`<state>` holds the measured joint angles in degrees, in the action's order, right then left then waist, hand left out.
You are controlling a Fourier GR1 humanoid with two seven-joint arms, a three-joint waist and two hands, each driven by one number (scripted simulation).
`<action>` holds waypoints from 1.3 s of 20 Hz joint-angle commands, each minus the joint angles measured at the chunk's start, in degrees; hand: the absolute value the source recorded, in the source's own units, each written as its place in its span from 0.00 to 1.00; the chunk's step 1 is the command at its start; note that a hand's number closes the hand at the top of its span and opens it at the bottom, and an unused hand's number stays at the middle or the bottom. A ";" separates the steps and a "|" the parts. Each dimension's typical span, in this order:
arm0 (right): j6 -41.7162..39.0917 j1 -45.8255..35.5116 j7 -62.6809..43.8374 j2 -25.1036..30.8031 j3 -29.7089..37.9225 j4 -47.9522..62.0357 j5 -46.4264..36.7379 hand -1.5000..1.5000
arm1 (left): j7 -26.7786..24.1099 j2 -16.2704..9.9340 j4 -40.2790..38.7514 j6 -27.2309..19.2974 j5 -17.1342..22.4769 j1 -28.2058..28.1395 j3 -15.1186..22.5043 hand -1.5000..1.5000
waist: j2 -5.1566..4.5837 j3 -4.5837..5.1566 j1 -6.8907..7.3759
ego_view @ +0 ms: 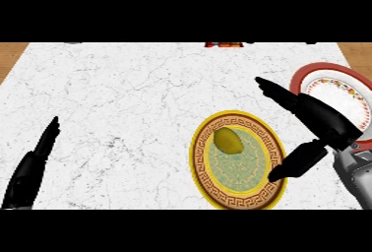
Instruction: Pick the lemon from the plate and place it in the plate
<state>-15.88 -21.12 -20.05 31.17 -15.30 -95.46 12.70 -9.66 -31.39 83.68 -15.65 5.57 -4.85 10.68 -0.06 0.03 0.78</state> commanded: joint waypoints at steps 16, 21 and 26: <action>-13.90 -11.39 9.94 -9.79 -5.85 27.71 -20.27 0.00 | 1.29 0.68 1.71 6.12 -1.86 -1.02 -6.97 0.50 | -0.01 -0.05 -0.07; -18.23 -11.53 11.68 -12.23 -4.10 28.86 -22.99 0.00 | -0.77 5.13 -0.32 5.49 -5.99 -1.65 -6.52 0.50 | 0.01 -0.03 -0.29; -18.85 -7.96 5.14 -15.68 -5.17 22.71 -26.13 0.00 | 3.69 8.05 2.57 4.02 -10.10 -0.30 -5.53 0.50 | 0.12 -0.03 -0.63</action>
<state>-33.52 -30.47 -11.56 17.68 -20.43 -70.03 -11.46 -7.42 -25.64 85.11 -10.59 -1.51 -5.21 4.45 -0.01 -0.01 0.33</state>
